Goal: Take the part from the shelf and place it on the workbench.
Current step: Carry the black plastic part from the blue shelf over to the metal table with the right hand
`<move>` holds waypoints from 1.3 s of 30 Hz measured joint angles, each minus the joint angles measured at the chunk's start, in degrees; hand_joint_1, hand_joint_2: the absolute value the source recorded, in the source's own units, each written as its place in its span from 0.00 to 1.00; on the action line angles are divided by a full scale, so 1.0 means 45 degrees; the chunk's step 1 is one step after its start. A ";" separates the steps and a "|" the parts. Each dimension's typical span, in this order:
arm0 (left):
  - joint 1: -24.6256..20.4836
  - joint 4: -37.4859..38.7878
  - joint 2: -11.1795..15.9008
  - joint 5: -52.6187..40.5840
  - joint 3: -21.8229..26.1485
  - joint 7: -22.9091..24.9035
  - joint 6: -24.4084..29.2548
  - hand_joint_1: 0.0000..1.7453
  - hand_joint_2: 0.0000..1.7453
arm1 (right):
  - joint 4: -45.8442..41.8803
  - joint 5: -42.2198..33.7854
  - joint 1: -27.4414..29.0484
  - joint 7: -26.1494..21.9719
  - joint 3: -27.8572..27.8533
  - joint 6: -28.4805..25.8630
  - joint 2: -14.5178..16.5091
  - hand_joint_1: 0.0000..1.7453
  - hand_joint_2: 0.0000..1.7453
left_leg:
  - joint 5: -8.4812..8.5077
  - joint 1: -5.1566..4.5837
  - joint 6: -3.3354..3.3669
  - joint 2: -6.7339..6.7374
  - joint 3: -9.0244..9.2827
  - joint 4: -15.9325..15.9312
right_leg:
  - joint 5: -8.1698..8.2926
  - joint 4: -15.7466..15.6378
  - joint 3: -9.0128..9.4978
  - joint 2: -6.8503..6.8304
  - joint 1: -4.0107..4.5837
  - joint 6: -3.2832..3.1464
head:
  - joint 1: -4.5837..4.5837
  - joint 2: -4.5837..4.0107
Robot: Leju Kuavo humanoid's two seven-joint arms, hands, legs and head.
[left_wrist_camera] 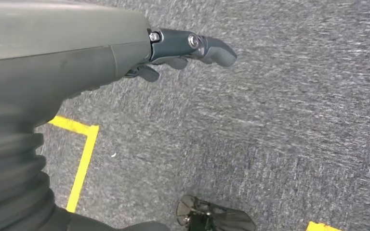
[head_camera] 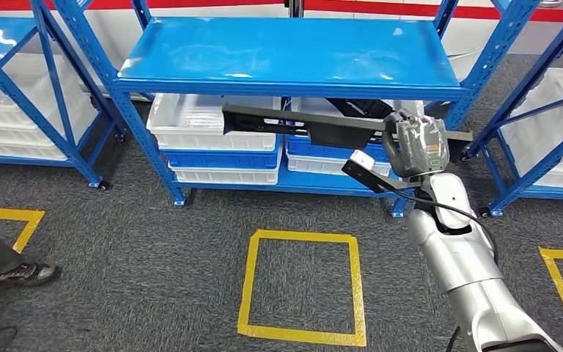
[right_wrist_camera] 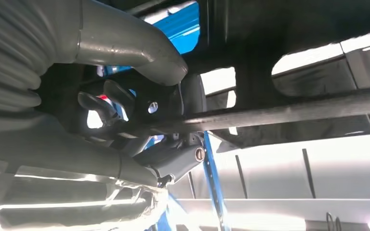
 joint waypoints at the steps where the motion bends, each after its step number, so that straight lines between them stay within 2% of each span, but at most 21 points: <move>1: 0.0028 0.0002 0.0015 0.0005 0.0000 -0.0004 0.0004 0.00 1.00 | -0.0007 0.0019 0.0050 0.0002 0.0000 0.0000 0.0008 1.00 1.00 | -0.0188 0.0054 -0.0063 -0.0007 -0.0096 0.0135 | 0.0116 0.0037 -0.0089 -0.0029 -0.0033 -0.0125 | -0.0004 0.0000; 3: 0.0074 0.0006 0.0029 0.0015 0.0000 -0.0026 0.0004 0.00 1.00 | -0.0054 0.0075 0.0115 0.0007 -0.0007 -0.0004 0.0033 1.00 1.00 | -0.1294 0.0173 -0.0247 -0.0015 -0.0406 0.1099 | 0.0422 0.0059 -0.0341 -0.0083 -0.0091 -0.0362 | -0.0013 0.0000; 5: 0.0083 0.0006 0.0022 0.0016 0.0000 -0.0051 0.0000 0.00 1.00 | -0.0108 0.0120 0.0143 0.0012 -0.0018 -0.0010 0.0055 1.00 1.00 | -0.2526 0.0249 -0.0403 -0.0013 -0.0723 0.2726 | 0.0711 0.0075 -0.0678 -0.0088 -0.0038 -0.0454 | -0.0024 0.0000; 7: 0.0079 0.0006 0.0022 0.0015 0.0000 -0.0064 -0.0002 0.00 1.00 | -0.0126 0.0129 0.0193 0.0012 -0.0024 -0.0013 0.0068 1.00 1.00 | -0.2741 0.0292 -0.0449 -0.0012 -0.0636 0.3731 | 0.0975 0.0108 -0.1031 -0.0085 0.0009 -0.0436 | -0.0024 0.0000; 9: 0.0073 0.0006 0.0023 0.0016 0.0000 -0.0071 -0.0005 0.00 1.00 | -0.0141 0.0131 0.0242 0.0015 -0.0036 -0.0016 0.0072 1.00 1.00 | -0.2273 0.0293 -0.0359 -0.0022 0.0191 0.3216 | 0.1215 0.0142 -0.1362 -0.0070 0.0056 -0.0399 | -0.0029 0.0000; 12: 0.0014 -0.0005 0.0068 0.0012 -0.0001 -0.0091 -0.0017 0.00 1.00 | -0.0256 0.0158 0.0244 0.0058 -0.0073 -0.0027 0.0096 1.00 1.00 | -0.2374 0.0188 -0.0036 -0.0049 0.1965 0.0788 | 0.1537 0.0125 -0.1631 -0.0069 0.0061 -0.0248 | -0.0009 0.0000; 14: -0.0007 -0.0009 0.0100 0.0006 -0.0001 -0.0105 -0.0023 0.00 1.00 | -0.0338 0.0181 0.0234 0.0087 -0.0100 -0.0035 0.0125 1.00 1.00 | -0.2479 0.0050 0.0110 -0.0049 0.2297 0.0165 | 0.1750 0.0043 -0.1668 -0.0099 -0.0017 -0.0041 | -0.0028 0.0000; 16: -0.0020 -0.0006 0.0103 0.0005 0.0000 -0.0099 -0.0023 0.00 1.00 | -0.0398 0.0210 0.0275 0.0101 -0.0164 -0.0038 0.0137 1.00 1.00 | -0.2070 -0.0015 0.0263 -0.0024 0.2241 -0.0127 | 0.1876 -0.0052 -0.1734 -0.0093 -0.0013 0.0108 | -0.0060 0.0000; 17: -0.0034 -0.0006 0.0102 0.0007 0.0001 -0.0089 -0.0023 0.00 1.00 | -0.0427 0.0228 0.0283 0.0107 -0.0214 -0.0033 0.0132 1.00 1.00 | -0.1822 0.0002 0.0355 0.0000 0.2186 -0.0329 | 0.1681 0.0084 -0.1862 -0.0076 0.0020 0.0081 | -0.0041 0.0000; 20: -0.0071 -0.0005 0.0070 0.0004 0.0005 -0.0046 -0.0024 0.00 1.00 | -0.0466 0.0292 0.0253 0.0131 -0.0368 0.0023 0.0114 1.00 1.00 | -0.1198 0.0058 0.0481 0.0043 0.1736 -0.0598 | 0.0131 0.1911 -0.2490 -0.0039 0.0022 -0.0184 | 0.0043 0.0000; 21: -0.0073 -0.0004 0.0060 0.0000 0.0005 -0.0038 -0.0032 0.00 1.00 | -0.0472 0.0321 0.0259 0.0145 -0.0406 0.0054 0.0115 1.00 1.00 | -0.1034 0.0058 0.0453 0.0047 0.1517 -0.0591 | -0.0207 0.2699 -0.2636 -0.0036 -0.0001 -0.0160 | 0.0051 0.0000; 23: -0.0072 -0.0004 0.0023 -0.0004 0.0005 -0.0037 -0.0047 0.00 1.00 | -0.0477 0.0357 0.0277 0.0183 -0.0457 0.0097 0.0121 1.00 1.00 | -0.0698 0.0085 0.0349 0.0054 0.1062 -0.0566 | -0.0085 0.3501 -0.2544 -0.0036 -0.0056 0.0135 | 0.0054 0.0000; 24: -0.0072 -0.0004 0.0005 -0.0004 0.0005 -0.0037 -0.0056 0.00 1.00 | -0.0481 0.0369 0.0277 0.0196 -0.0472 0.0102 0.0124 1.00 1.00 | -0.0540 0.0113 0.0276 0.0058 0.0826 -0.0532 | 0.0250 0.3296 -0.2209 -0.0038 -0.0094 0.0333 | 0.0055 0.0000; 26: -0.0072 -0.0006 -0.0017 -0.0001 0.0005 -0.0051 -0.0053 0.00 1.00 | -0.0525 0.0391 0.0272 0.0206 -0.0488 0.0102 0.0145 1.00 1.00 | -0.0275 0.0142 0.0089 0.0067 0.0357 -0.0382 | 0.0511 0.1737 -0.0971 -0.0030 -0.0127 0.0570 | 0.0077 0.0000; 28: -0.0050 -0.0007 -0.0013 0.0002 0.0005 -0.0085 -0.0034 0.00 1.00 | -0.0611 0.0434 0.0330 0.0206 -0.0516 0.0097 0.0182 1.00 1.00 | 0.0024 0.0111 -0.0062 0.0080 0.0044 -0.0277 | 0.0229 0.0213 -0.0037 0.0026 -0.0081 0.0453 | 0.0067 0.0000; 29: -0.0026 -0.0005 -0.0007 0.0005 0.0005 -0.0101 -0.0021 0.00 1.00 | -0.0639 0.0454 0.0379 0.0206 -0.0532 0.0096 0.0203 1.00 1.00 | 0.0190 0.0092 -0.0100 0.0079 -0.0047 -0.0290 | 0.0103 -0.0132 0.0112 0.0061 -0.0035 0.0372 | 0.0055 0.0000; 31: 0.0033 0.0004 0.0004 0.0011 0.0006 -0.0115 -0.0004 0.00 1.00 | -0.0642 0.0482 0.0511 0.0206 -0.0554 0.0096 0.0230 1.00 1.00 | 0.0372 0.0109 -0.0138 0.0051 -0.0165 -0.0328 | 0.0235 -0.0112 -0.0073 0.0077 -0.0130 0.0283 | 0.0027 0.0000; 33: 0.0087 0.0007 0.0004 0.0015 0.0009 -0.0118 0.0000 0.00 1.00 | -0.0639 0.0503 0.0586 0.0209 -0.0580 0.0098 0.0243 1.00 1.00 | -0.0351 0.0163 -0.0274 0.0038 -0.0426 0.0366 | 0.0375 -0.0058 -0.0210 0.0024 -0.0177 0.0112 | -0.0035 0.0000; 36: 0.0093 0.0006 -0.0016 0.0016 0.0010 -0.0119 0.0010 0.00 1.00 | -0.0647 0.0514 0.0563 0.0211 -0.0619 0.0101 0.0253 1.00 1.00 | -0.2235 0.0224 -0.0441 0.0036 -0.1073 0.3180 | 0.0591 0.0013 -0.0465 -0.0030 -0.0073 -0.0090 | -0.0105 0.0000; 38: 0.0076 0.0006 -0.0027 0.0013 0.0010 -0.0115 0.0011 0.00 1.00 | -0.0647 0.0537 0.0549 0.0205 -0.0633 0.0106 0.0256 1.00 1.00 | -0.2483 0.0206 -0.0321 0.0027 -0.0934 0.3970 | 0.0672 0.0098 -0.0632 -0.0025 0.0041 -0.0132 | -0.0132 0.0000; 39: 0.0067 0.0006 -0.0030 0.0011 0.0010 -0.0109 0.0011 0.00 1.00 | -0.0647 0.0556 0.0541 0.0198 -0.0652 0.0112 0.0260 1.00 1.00 | -0.2303 0.0168 -0.0164 0.0014 -0.0501 0.3593 | 0.0684 0.0137 -0.0681 -0.0014 0.0119 -0.0141 | -0.0141 0.0000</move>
